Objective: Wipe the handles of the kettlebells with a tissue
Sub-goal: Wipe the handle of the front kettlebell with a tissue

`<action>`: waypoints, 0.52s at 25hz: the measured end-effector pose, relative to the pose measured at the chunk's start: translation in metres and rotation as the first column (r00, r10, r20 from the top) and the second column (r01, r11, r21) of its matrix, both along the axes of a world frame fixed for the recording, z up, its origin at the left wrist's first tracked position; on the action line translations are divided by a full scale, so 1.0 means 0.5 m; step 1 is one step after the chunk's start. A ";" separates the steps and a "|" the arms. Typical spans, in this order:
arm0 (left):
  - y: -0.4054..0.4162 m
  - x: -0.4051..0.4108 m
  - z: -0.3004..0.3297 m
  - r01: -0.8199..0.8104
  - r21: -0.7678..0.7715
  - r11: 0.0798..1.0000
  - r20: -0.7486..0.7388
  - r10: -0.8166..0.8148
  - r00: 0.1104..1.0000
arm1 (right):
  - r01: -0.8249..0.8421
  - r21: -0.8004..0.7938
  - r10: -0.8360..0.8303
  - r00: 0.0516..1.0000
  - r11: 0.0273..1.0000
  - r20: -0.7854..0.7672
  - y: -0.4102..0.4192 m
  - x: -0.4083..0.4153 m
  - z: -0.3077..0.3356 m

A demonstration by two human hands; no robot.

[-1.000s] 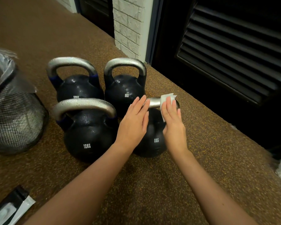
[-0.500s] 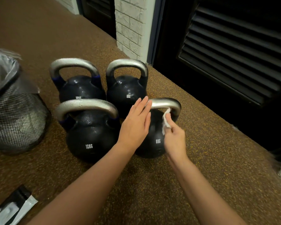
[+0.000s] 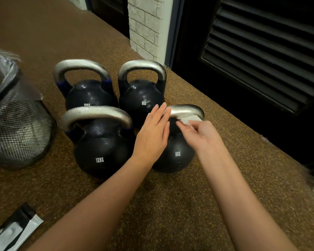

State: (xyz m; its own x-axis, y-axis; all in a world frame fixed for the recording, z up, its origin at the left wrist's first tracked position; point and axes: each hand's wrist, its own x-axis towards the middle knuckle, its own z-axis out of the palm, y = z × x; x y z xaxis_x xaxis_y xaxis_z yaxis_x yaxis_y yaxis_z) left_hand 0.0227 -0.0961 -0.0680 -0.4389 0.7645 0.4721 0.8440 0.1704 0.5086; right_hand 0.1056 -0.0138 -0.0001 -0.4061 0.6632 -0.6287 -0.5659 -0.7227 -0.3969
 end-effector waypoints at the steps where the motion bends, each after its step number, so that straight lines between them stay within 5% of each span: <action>1: 0.000 -0.001 0.000 0.003 -0.001 1.000 0.000 -0.003 1.000 | -0.002 -0.003 0.002 1.000 1.000 0.002 0.005 0.009 0.001; 13: 0.001 -0.001 0.000 0.006 -0.001 1.000 -0.001 -0.006 1.000 | -0.051 -0.003 0.051 0.999 0.999 0.012 0.018 0.020 -0.011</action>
